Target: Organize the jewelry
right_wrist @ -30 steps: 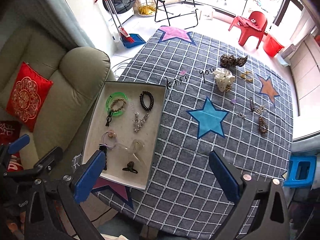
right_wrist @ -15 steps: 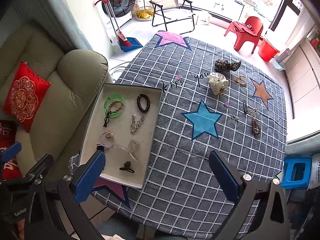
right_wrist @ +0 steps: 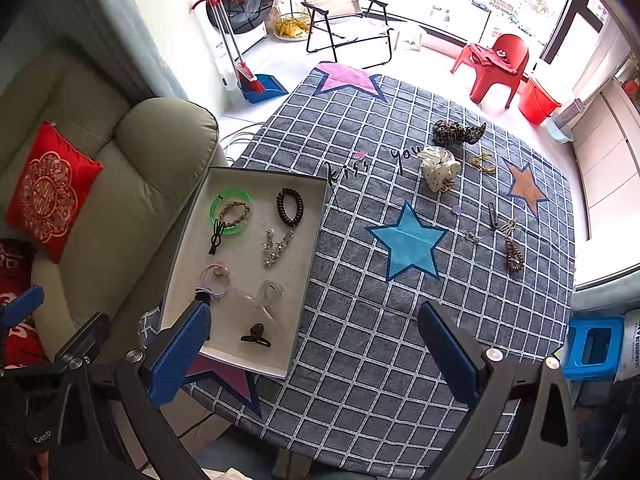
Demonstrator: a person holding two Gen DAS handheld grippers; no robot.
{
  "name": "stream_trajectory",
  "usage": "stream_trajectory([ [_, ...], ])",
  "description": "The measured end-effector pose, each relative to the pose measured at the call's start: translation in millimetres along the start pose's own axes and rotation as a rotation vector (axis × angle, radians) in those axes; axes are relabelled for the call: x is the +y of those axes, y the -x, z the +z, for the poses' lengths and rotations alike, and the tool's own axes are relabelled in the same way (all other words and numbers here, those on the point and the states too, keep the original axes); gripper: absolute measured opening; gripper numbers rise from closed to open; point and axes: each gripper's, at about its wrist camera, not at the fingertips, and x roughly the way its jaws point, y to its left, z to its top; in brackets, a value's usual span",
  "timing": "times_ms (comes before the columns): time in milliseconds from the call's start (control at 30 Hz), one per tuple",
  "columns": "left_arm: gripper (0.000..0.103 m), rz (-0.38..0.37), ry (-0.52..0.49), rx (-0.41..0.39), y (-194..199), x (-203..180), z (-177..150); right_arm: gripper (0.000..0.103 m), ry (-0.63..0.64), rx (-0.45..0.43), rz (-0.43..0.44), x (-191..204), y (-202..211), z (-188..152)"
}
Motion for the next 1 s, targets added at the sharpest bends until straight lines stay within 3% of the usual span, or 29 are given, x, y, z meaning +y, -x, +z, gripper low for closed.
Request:
stream_trajectory([
  [1000,0.103,0.004,-0.008,0.028,-10.0,-4.4,4.4,0.103,0.002,0.005,0.002,-0.2,-2.6,2.1],
])
